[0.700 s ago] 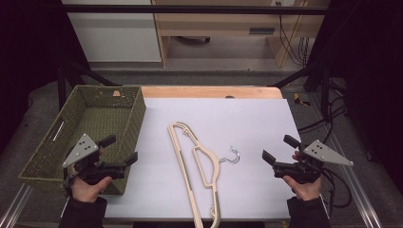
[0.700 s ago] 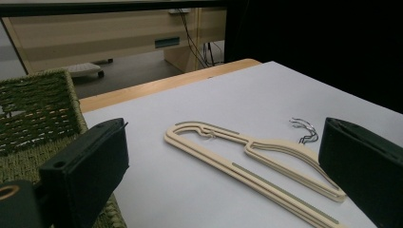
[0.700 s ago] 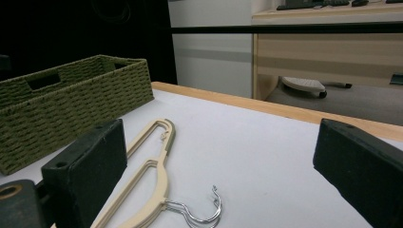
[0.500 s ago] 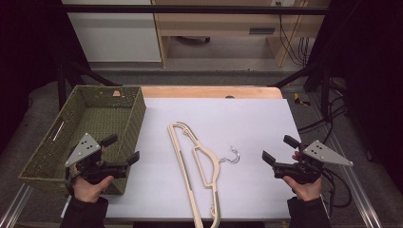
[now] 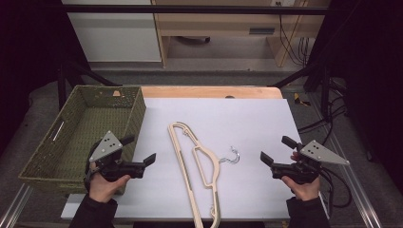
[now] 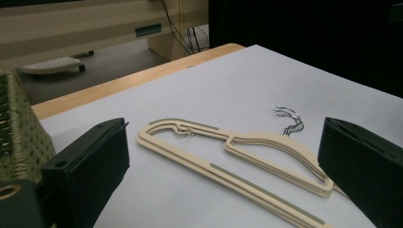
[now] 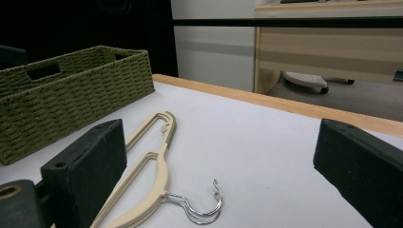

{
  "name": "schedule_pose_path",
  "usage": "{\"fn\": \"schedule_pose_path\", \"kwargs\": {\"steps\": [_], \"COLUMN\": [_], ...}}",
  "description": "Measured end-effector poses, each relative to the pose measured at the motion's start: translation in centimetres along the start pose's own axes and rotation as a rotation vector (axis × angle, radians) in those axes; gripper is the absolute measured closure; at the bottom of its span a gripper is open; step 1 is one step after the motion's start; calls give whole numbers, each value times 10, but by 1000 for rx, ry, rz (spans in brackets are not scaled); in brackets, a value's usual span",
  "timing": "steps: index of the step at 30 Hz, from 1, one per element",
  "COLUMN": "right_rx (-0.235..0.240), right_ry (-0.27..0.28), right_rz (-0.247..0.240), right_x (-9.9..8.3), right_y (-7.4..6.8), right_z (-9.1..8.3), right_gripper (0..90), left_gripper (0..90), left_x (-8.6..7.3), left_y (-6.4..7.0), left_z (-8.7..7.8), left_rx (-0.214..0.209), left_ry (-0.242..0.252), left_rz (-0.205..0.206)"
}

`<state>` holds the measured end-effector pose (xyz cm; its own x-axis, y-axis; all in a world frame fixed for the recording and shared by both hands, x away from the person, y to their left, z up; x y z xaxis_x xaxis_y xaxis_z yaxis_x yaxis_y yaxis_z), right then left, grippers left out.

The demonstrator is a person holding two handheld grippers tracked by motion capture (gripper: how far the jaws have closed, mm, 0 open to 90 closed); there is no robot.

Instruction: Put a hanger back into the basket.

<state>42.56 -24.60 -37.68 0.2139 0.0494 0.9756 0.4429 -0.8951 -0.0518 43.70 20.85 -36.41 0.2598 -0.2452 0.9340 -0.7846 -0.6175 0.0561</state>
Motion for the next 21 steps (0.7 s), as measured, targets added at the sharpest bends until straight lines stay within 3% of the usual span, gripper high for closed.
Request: {"fn": "schedule_pose_path", "kwargs": {"steps": [11, 18, 21], "right_rx": [0, 4, 4], "right_ry": [0, 0, 8], "right_rz": [11, 10, 16], "right_x": [-1, -1, -1], "right_y": [2, 1, 1], "right_z": [0, -1, -2], "right_gripper": [46, 48, 49], "left_gripper": [34, 41, 43], "left_x": [7, 13, 15], "left_y": [13, 24, 32], "left_z": [36, 70, 91], "left_rx": [-54, -92, -113], "left_ry": [-74, -135, -172], "left_rz": [37, 63, 76]}}
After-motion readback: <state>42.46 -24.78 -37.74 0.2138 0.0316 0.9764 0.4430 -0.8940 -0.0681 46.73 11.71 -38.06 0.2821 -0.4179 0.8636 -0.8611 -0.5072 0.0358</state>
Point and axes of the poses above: each handheld gripper's, and its own axes: z roughly forward along the jaws, x roughly out of its top, y roughly to its right, the point moved 3 cm from there along z, roughly forward along the jaws, and after that the axes turned 9 degrees about -x, right-handed, at the moved point
